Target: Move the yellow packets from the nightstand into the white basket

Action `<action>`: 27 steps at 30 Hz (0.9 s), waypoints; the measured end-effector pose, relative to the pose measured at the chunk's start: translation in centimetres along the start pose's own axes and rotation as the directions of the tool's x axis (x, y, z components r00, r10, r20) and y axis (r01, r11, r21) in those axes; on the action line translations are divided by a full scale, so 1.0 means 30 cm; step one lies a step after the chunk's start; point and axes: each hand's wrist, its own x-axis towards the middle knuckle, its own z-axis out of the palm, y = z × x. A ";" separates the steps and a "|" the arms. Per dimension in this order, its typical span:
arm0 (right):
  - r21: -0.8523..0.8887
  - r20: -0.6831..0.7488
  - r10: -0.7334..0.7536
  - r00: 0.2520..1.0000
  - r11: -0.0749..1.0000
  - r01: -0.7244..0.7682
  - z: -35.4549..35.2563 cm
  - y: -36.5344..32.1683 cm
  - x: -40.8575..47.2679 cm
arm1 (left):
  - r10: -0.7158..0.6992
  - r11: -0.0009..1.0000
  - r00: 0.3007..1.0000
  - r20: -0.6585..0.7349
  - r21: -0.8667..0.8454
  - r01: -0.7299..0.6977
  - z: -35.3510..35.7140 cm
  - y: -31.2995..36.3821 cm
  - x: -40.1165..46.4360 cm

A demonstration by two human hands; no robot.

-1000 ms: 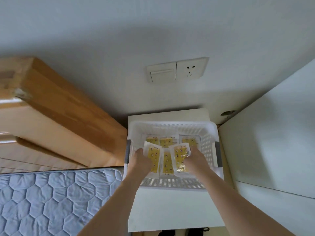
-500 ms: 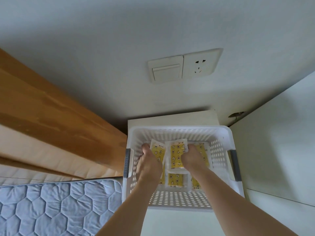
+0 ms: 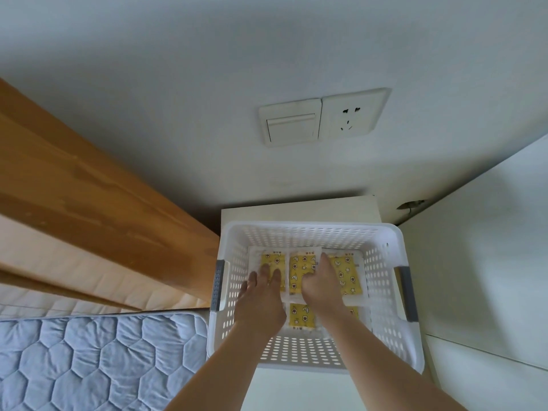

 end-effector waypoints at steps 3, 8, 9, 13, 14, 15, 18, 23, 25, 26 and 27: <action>-0.002 -0.003 -0.038 0.999 0.999 0.037 0.009 -0.006 -0.019 | -0.019 0.998 1.000 0.015 0.055 0.018 -0.003 0.003 0.010; -0.038 -0.028 -0.096 0.995 0.995 0.095 -0.023 -0.058 -0.101 | -0.058 0.995 0.998 0.011 0.078 0.057 -0.078 0.022 -0.032; -0.072 -0.023 -0.105 0.994 0.992 0.103 -0.044 -0.083 -0.132 | -0.047 0.996 0.999 -0.014 0.069 0.048 -0.111 0.027 -0.059; -0.180 0.015 -0.178 0.984 0.967 0.178 -0.152 -0.212 -0.303 | 0.027 1.000 0.982 -0.186 -0.004 -0.029 -0.267 0.053 -0.207; -0.210 0.024 -0.210 0.977 0.955 0.210 -0.179 -0.242 -0.355 | 0.036 0.999 0.974 -0.225 -0.028 -0.043 -0.307 0.062 -0.258; -0.253 0.036 -0.238 0.971 0.938 0.239 -0.206 -0.271 -0.409 | 0.039 0.997 0.965 -0.260 -0.055 -0.055 -0.347 0.069 -0.315; -0.368 0.091 -0.271 0.958 0.885 0.285 -0.276 -0.342 -0.561 | 0.009 0.993 0.930 -0.367 -0.109 -0.053 -0.436 0.076 -0.493; -0.477 0.245 -0.453 0.857 0.714 0.513 -0.312 -0.451 -0.789 | -0.143 0.985 0.792 -0.594 -0.159 0.059 -0.511 0.029 -0.784; -0.496 0.323 -0.531 0.784 0.610 0.618 -0.287 -0.491 -0.872 | -0.222 0.973 0.733 -0.643 -0.199 0.120 -0.516 -0.011 -0.907; -0.501 0.362 -0.557 0.747 0.560 0.660 -0.267 -0.505 -0.915 | -0.260 0.964 0.714 -0.651 -0.220 0.151 -0.509 -0.036 -0.970; -0.503 0.399 -0.572 0.717 0.517 0.692 -0.243 -0.518 -0.962 | -0.298 0.954 0.693 -0.657 -0.237 0.185 -0.497 -0.063 -1.037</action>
